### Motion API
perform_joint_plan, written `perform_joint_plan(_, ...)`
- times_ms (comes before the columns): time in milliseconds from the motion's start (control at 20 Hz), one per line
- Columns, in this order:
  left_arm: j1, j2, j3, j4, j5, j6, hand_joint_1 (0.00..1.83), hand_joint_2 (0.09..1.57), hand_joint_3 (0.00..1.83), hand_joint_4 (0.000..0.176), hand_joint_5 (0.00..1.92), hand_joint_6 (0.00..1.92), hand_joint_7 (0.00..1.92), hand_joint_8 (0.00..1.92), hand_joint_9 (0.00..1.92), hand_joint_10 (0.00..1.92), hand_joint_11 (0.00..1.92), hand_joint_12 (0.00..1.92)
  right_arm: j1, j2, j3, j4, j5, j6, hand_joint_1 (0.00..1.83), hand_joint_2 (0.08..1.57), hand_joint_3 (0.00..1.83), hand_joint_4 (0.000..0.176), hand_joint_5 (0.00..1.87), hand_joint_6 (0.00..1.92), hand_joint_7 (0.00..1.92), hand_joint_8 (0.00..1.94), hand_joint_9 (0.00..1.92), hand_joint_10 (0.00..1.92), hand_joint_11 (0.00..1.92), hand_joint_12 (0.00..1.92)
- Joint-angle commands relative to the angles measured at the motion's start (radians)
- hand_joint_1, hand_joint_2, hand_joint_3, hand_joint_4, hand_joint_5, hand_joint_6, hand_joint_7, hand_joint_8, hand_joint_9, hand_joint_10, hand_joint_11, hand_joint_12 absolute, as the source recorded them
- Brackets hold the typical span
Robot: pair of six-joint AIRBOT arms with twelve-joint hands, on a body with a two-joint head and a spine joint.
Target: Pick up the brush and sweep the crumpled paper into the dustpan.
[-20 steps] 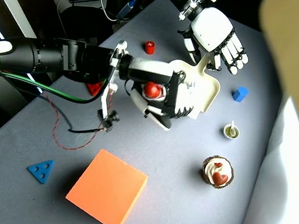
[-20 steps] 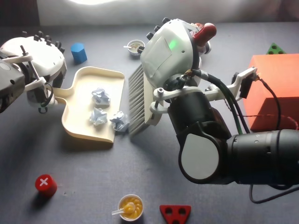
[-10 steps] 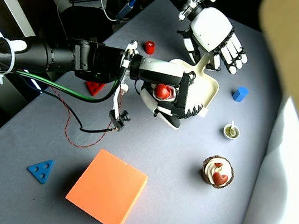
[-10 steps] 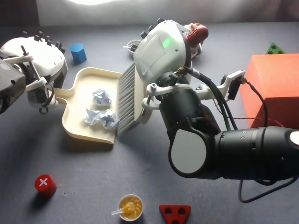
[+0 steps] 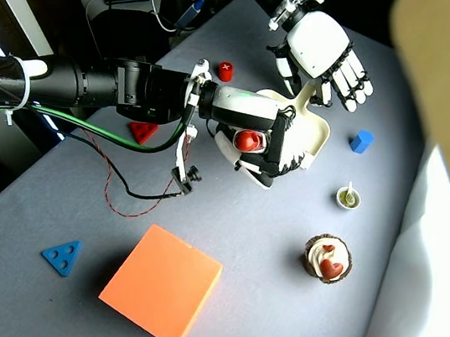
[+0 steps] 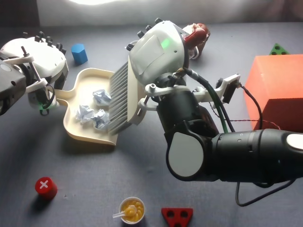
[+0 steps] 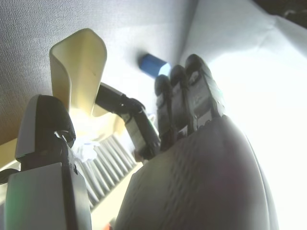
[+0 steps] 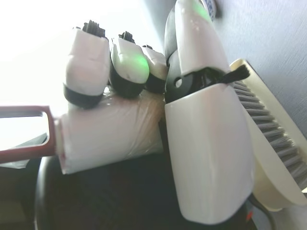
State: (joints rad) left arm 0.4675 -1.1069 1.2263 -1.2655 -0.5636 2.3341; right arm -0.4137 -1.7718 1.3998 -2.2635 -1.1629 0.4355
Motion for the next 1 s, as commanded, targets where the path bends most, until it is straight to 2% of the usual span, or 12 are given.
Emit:
perform_joint_plan(0, -0.003, 0.005, 0.005, 0.044, -0.073, 0.008, 1.04, 1.15, 0.00, 0.043, 0.92, 1.08, 0.28, 0.00, 0.19, 0.01, 0.15, 0.02, 0.010, -0.002, 0.004, -0.095, -0.086, -0.007, 1.58, 1.20, 0.00, 0.169, 0.95, 1.92, 1.26, 1.94, 1.48, 1.92, 1.58, 1.92)
perform_joint_plan(100, -0.003, 0.005, 0.006, 0.042, -0.073, 0.008, 1.04, 1.15, 0.00, 0.049, 0.92, 1.07, 0.28, 0.00, 0.19, 0.00, 0.16, 0.02, 0.007, -0.008, 0.011, -0.104, -0.089, -0.006, 1.58, 1.19, 0.00, 0.169, 0.94, 1.92, 1.24, 1.94, 1.46, 1.92, 1.57, 1.92)
perform_joint_plan(200, -0.004, 0.004, 0.007, 0.042, -0.074, 0.008, 1.05, 1.15, 0.00, 0.032, 0.92, 1.08, 0.28, 0.00, 0.18, 0.00, 0.15, 0.02, 0.003, -0.009, 0.014, -0.110, -0.094, -0.002, 1.58, 1.20, 0.00, 0.168, 0.94, 1.92, 1.24, 1.94, 1.45, 1.92, 1.57, 1.92)
perform_joint_plan(300, -0.004, 0.004, 0.008, 0.042, -0.074, 0.008, 1.07, 1.14, 0.00, 0.000, 0.95, 1.04, 0.28, 0.00, 0.19, 0.00, 0.16, 0.02, 0.003, -0.008, 0.014, -0.121, -0.102, 0.003, 1.54, 1.20, 0.00, 0.173, 0.96, 1.92, 1.27, 1.94, 1.46, 1.92, 1.57, 1.92)
perform_joint_plan(400, -0.003, 0.004, 0.009, 0.042, -0.074, 0.008, 1.06, 1.14, 0.00, 0.011, 0.93, 1.06, 0.28, 0.00, 0.19, 0.00, 0.17, 0.02, 0.003, -0.004, 0.012, -0.127, -0.110, 0.003, 1.57, 1.19, 0.00, 0.174, 0.96, 1.92, 1.26, 1.94, 1.47, 1.92, 1.58, 1.92)
perform_joint_plan(500, -0.004, 0.004, 0.010, 0.042, -0.074, 0.008, 1.07, 1.14, 0.00, 0.000, 0.94, 1.05, 0.27, 0.00, 0.18, 0.00, 0.18, 0.02, 0.003, 0.004, 0.006, -0.131, -0.110, 0.003, 1.57, 1.20, 0.00, 0.173, 0.96, 1.92, 1.26, 1.94, 1.47, 1.92, 1.58, 1.92)
perform_joint_plan(650, -0.004, 0.004, 0.011, 0.042, -0.074, 0.008, 1.05, 1.15, 0.00, 0.034, 0.91, 1.09, 0.24, 0.00, 0.16, 0.00, 0.17, 0.02, 0.003, 0.023, -0.004, -0.131, -0.110, 0.008, 1.56, 1.19, 0.00, 0.175, 0.98, 1.92, 1.25, 1.94, 1.46, 1.92, 1.58, 1.92)
perform_joint_plan(700, -0.004, 0.004, 0.012, 0.043, -0.073, 0.008, 1.05, 1.15, 0.00, 0.027, 0.92, 1.07, 0.25, 0.00, 0.17, 0.00, 0.17, 0.02, 0.003, 0.033, -0.011, -0.131, -0.110, 0.019, 1.57, 1.19, 0.00, 0.176, 0.96, 1.92, 1.23, 1.94, 1.44, 1.92, 1.57, 1.92)
perform_joint_plan(750, -0.004, 0.004, 0.012, 0.043, -0.072, 0.008, 1.06, 1.15, 0.00, 0.001, 0.92, 1.08, 0.24, 0.00, 0.16, 0.00, 0.16, 0.02, 0.003, 0.040, -0.015, -0.132, -0.110, 0.029, 1.57, 1.19, 0.00, 0.176, 0.95, 1.92, 1.23, 1.94, 1.44, 1.92, 1.57, 1.92)
perform_joint_plan(800, -0.004, 0.005, 0.011, 0.043, -0.071, 0.008, 1.04, 1.16, 0.00, 0.035, 0.90, 1.10, 0.21, 0.00, 0.14, 0.00, 0.15, 0.01, 0.003, 0.046, -0.018, -0.132, -0.110, 0.036, 1.57, 1.19, 0.00, 0.176, 0.95, 1.92, 1.23, 1.94, 1.44, 1.92, 1.56, 1.92)
perform_joint_plan(850, -0.003, 0.005, 0.011, 0.043, -0.071, 0.008, 1.06, 1.14, 0.00, 0.017, 0.93, 1.06, 0.23, 0.01, 0.16, 0.01, 0.17, 0.02, 0.003, 0.052, -0.022, -0.133, -0.110, 0.048, 1.59, 1.19, 0.00, 0.174, 0.96, 1.92, 1.23, 1.94, 1.44, 1.92, 1.58, 1.92)
perform_joint_plan(950, -0.003, 0.005, 0.011, 0.043, -0.071, 0.008, 1.04, 1.15, 0.00, 0.051, 0.92, 1.08, 0.24, 0.00, 0.16, 0.00, 0.15, 0.01, 0.004, 0.069, -0.038, -0.133, -0.110, 0.082, 1.57, 1.18, 0.00, 0.174, 0.98, 1.92, 1.24, 1.94, 1.45, 1.92, 1.57, 1.92)
